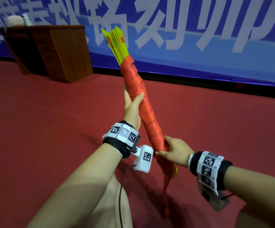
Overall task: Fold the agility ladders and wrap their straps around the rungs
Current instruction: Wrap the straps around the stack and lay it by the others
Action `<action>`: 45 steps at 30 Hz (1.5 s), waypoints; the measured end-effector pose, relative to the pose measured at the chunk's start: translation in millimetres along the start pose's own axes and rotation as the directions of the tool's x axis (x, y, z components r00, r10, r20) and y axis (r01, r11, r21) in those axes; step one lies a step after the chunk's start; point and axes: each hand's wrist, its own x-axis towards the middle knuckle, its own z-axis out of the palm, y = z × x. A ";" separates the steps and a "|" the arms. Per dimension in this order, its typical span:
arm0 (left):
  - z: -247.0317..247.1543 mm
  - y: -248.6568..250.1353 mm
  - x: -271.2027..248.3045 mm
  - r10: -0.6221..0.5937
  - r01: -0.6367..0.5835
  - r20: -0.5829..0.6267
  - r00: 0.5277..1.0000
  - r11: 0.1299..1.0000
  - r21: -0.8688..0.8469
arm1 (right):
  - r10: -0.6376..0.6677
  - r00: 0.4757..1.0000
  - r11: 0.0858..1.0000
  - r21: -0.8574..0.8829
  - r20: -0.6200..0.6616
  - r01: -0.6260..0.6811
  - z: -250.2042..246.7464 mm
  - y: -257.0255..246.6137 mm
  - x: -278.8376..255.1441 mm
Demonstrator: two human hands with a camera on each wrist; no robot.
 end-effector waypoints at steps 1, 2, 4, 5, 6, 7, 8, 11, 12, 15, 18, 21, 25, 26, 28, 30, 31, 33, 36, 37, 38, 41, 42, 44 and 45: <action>-0.2 4.4 2.0 -0.019 0.019 0.010 1.000 1.000 -0.020 | -0.046 0.998 0.996 0.075 0.052 0.042 -4.5 1.9 1.2; -0.7 9.4 3.2 -0.040 0.041 0.017 0.999 0.999 -0.035 | -0.099 0.990 0.982 0.170 0.105 0.081 -9.1 3.5 2.1; -4.0 14.9 5.4 -0.065 0.067 0.046 0.997 0.996 -0.051 | -0.189 0.966 0.927 0.356 0.176 0.116 -15.6 4.7 1.8; -6.4 16.3 5.7 -0.072 0.076 0.066 0.995 0.996 -0.050 | -0.213 0.958 0.901 0.419 0.194 0.115 -17.6 3.6 0.7; -8.1 17.2 5.1 -0.076 0.080 0.087 0.993 0.996 -0.047 | -0.229 0.953 0.881 0.459 0.199 0.116 -18.7 2.9 0.2; -9.9 17.4 4.5 -0.078 0.082 0.094 0.993 0.996 -0.034 | -0.231 0.954 0.871 0.478 0.194 0.114 -18.2 3.0 0.8; -11.3 16.5 4.7 -0.067 0.068 0.081 0.994 0.998 -0.014 | -0.222 0.959 0.866 0.488 0.178 0.110 -16.4 2.8 2.0; -17.2 10.6 8.8 0.044 -0.038 -0.079 0.996 0.996 0.076 | -0.119 0.989 0.839 0.542 0.090 0.052 -10.5 0.4 7.2; -19.0 9.2 9.7 0.078 -0.063 -0.150 0.986 0.993 0.100 | -0.053 0.997 0.831 0.556 0.051 0.015 -8.9 -1.3 9.4; -22.3 7.5 11.9 0.099 -0.081 -0.350 0.932 0.995 0.066 | 0.104 0.983 0.908 0.417 -0.149 -0.032 -6.4 -6.8 13.6; -24.1 5.4 15.1 0.082 -0.073 -0.477 0.875 0.997 0.037 | 0.021 0.942 0.994 0.108 -0.336 0.016 -9.6 -13.3 9.2; -23.5 5.2 12.7 0.060 -0.045 -0.502 0.863 0.998 0.042 | -0.034 0.958 0.997 -0.069 -0.285 0.015 -8.6 -16.5 4.4; -17.9 4.9 8.8 -0.017 0.015 -0.393 0.920 1.000 -0.008 | 0.009 0.978 0.982 -0.181 -0.207 -0.047 -4.5 -8.9 9.1; -16.0 6.6 8.9 -0.048 0.036 -0.338 0.940 0.998 -0.042 | 0.019 0.982 0.987 -0.154 -0.187 -0.048 -6.9 -5.2 10.9; -14.3 10.9 9.5 -0.090 0.073 -0.207 0.974 0.993 -0.090 | 0.026 0.994 1.000 0.001 -0.110 -0.026 -13.2 1.6 13.1; -15.6 15.3 10.7 -0.084 0.075 -0.066 0.994 0.989 -0.125 | -0.010 0.999 0.958 0.287 -0.031 0.018 -19.0 6.3 14.6; -16.3 16.8 10.6 -0.073 0.072 -0.002 0.997 0.989 -0.130 | -0.051 0.999 0.906 0.422 0.014 0.040 -21.4 6.2 14.2; -15.7 16.9 9.9 -0.063 0.072 0.083 0.995 0.991 -0.115 | -0.144 0.986 0.803 0.592 0.084 0.067 -24.2 4.4 14.2; -11.5 14.6 8.2 -0.048 0.049 0.015 0.999 0.992 -0.114 | -0.189 0.975 0.752 0.656 0.119 0.065 -24.7 -2.0 13.0; -10.6 14.0 8.1 -0.032 0.028 -0.043 0.999 0.996 -0.089 | -0.173 0.979 0.759 0.648 0.108 0.062 -24.0 -3.3 13.3; -10.5 13.1 8.8 -0.009 0.003 -0.098 0.995 0.998 -0.056 | -0.150 0.985 0.779 0.624 0.084 0.065 -23.1 -4.9 13.6; -11.5 12.2 9.2 0.075 -0.072 -0.207 0.975 0.997 0.023 | -0.068 0.997 0.850 0.520 -0.047 0.082 -20.1 -7.3 16.0; -11.7 12.2 8.0 0.101 -0.092 -0.244 0.965 0.995 0.045 | -0.037 0.995 0.872 0.483 -0.096 0.079 -18.3 -8.0 17.2; -12.7 10.1 6.8 0.135 -0.113 -0.288 0.948 0.989 0.092 | 0.008 0.987 0.902 0.427 -0.162 0.062 -13.3 -9.4 18.5; -11.5 10.3 4.8 0.150 -0.120 -0.297 0.943 0.986 0.116 | 0.021 0.982 0.917 0.394 -0.187 0.055 -10.9 -10.3 18.0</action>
